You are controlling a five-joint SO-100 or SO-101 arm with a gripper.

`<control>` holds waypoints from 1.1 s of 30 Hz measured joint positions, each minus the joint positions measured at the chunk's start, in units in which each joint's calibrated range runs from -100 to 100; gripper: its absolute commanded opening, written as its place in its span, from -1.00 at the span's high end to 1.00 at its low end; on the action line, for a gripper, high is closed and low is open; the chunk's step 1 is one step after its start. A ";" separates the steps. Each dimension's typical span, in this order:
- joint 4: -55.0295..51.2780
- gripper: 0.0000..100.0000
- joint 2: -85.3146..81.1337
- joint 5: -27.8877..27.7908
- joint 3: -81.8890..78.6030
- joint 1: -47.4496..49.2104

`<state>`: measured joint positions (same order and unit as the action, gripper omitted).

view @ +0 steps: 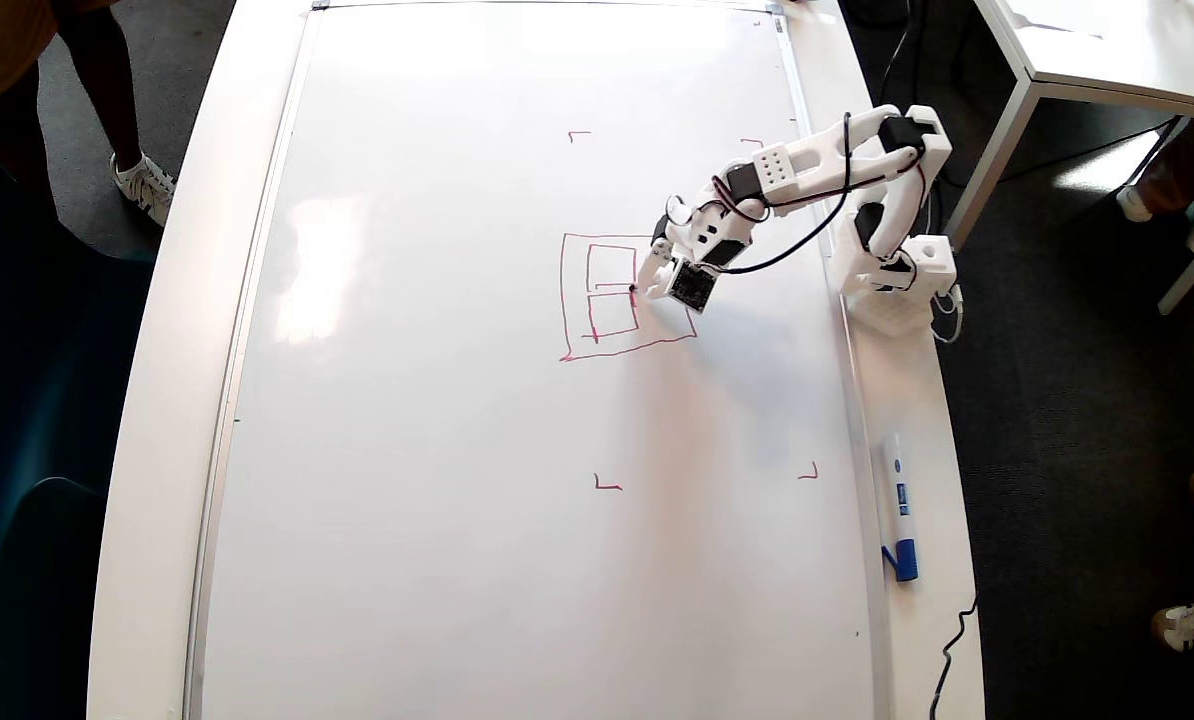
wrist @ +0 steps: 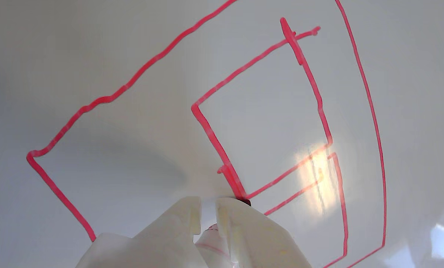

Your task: Draw on a whiteboard a robot head using a pen attached to the gripper

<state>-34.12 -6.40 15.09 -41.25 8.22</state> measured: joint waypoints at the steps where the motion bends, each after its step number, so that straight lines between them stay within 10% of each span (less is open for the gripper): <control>1: 0.00 0.97 0.00 0.00 0.00 -0.53; 33: -3.04 0.97 -12.62 0.00 -13.61 2.11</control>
<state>-37.16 -19.02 15.09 -54.87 10.33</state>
